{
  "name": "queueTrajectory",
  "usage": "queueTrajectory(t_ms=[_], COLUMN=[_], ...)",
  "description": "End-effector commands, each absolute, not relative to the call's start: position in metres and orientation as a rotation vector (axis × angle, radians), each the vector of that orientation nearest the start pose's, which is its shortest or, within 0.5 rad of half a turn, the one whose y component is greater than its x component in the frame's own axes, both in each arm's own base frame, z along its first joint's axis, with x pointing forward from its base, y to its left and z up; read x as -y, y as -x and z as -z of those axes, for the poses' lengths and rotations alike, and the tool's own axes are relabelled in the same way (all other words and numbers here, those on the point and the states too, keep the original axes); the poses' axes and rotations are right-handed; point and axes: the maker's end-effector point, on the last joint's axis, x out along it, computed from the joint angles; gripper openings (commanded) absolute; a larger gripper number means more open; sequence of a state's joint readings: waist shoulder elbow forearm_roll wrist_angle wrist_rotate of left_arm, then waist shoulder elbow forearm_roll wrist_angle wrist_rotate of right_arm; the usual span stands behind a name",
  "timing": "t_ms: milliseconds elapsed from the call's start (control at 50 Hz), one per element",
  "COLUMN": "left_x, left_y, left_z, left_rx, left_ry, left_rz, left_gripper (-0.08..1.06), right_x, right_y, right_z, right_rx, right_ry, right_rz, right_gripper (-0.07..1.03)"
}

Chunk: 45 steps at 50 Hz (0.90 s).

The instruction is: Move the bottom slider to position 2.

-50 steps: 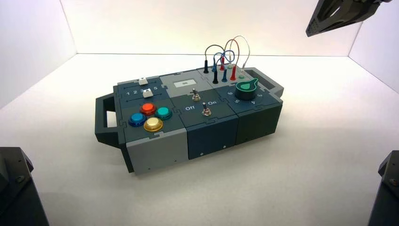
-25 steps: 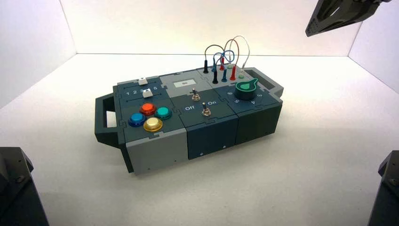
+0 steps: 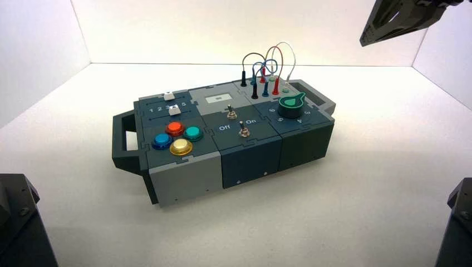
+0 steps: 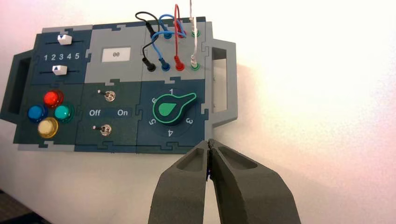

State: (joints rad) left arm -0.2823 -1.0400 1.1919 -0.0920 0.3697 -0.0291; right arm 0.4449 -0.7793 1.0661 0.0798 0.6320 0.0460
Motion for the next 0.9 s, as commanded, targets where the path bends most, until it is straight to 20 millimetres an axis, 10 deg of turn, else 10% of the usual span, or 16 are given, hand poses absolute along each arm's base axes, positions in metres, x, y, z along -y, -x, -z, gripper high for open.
queueTrajectory(t_ms=[20, 900], left_x=[0.072, 0.127], left_y=[-0.216, -0.213], left_z=[-0.198, -0.176], left_rx=[-0.554, -0.778], left_ry=[0.041, -0.043], left_rz=[0.290, 0.473], left_gripper=[-0.03, -0.03], right_x=[-0.112, -0.112], right_y=[-0.204, -0.204], right_z=[-0.167, -0.166], right_rx=[-0.900, -0.903], right_ry=[0.081, 0.082], right_rz=[-0.429, -0.430], right_gripper=[-0.02, -0.02])
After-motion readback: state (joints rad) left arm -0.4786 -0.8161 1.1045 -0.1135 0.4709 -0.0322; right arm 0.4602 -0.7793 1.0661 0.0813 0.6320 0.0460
